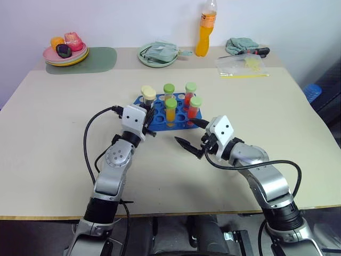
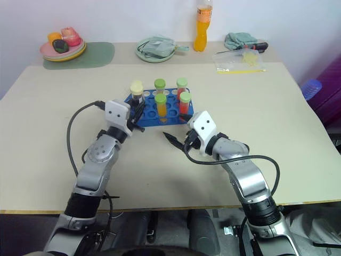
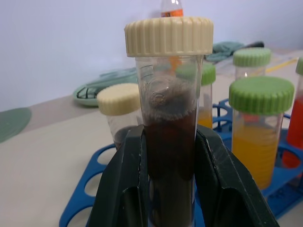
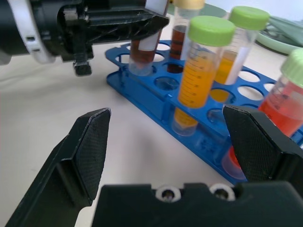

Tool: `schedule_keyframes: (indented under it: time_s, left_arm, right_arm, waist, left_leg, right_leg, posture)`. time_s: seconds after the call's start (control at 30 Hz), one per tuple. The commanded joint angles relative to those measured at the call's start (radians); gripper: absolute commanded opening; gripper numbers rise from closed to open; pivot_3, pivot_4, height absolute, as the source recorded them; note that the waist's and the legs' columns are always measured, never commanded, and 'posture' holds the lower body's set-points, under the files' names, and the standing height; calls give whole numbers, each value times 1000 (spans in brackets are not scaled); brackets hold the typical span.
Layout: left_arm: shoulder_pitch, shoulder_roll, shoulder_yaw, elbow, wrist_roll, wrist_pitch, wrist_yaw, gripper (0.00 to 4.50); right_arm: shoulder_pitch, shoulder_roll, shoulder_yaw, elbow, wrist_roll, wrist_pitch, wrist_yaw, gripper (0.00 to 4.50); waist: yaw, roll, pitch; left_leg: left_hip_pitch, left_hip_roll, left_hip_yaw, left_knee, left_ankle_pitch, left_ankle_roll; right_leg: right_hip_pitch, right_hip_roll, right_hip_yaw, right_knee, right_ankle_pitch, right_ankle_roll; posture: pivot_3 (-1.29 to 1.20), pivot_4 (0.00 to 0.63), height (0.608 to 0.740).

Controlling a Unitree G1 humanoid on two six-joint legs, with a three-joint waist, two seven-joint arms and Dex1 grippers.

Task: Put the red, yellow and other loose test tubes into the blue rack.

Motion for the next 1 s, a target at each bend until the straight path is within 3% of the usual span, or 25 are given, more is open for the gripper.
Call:
schedule_keyframes:
  time_s: [0.03, 0.57, 0.83, 1.0]
  left_arm:
    - [-4, -12, 5, 17, -8, -41, -16, 738]
    - [-38, -37, 7, 135, 33, -127, -2, 738]
    - [4, -43, 35, 23, -35, -45, -33, 4448]
    - [125, 98, 169, -230, -208, 147, -147, 4448]
  right_arm:
    - [5, 9, -22, -48, 17, -3, -11, 4214]
    - [19, 4, -16, -69, 22, 6, -17, 4214]
    - [28, -43, -74, -89, 59, 13, 22, 4214]
    - [75, -174, -282, -114, 200, 84, 113, 4214]
  waist:
    - [0, 0, 0]
    - [1, 0, 0]
    - [-1, 0, 0]
    - [-2, 0, 0]
  left_leg:
    - [0, 0, 0, 0, 0, 0]
    - [0, 0, 0, 0, 0, 0]
    - [0, 0, -1, 0, 0, 0]
    - [0, 5, -1, 0, 0, 1]
  right_leg:
    - [0, 0, 0, 0, 0, 0]
    - [0, 0, 0, 0, 0, 0]
    - [0, 0, 0, 0, 0, 0]
    - [0, 1, 0, 0, 0, 0]
  posture:
    - [0, 150, 740]
    - [0, 150, 740]
    - [0, 150, 740]
    - [0, 150, 740]
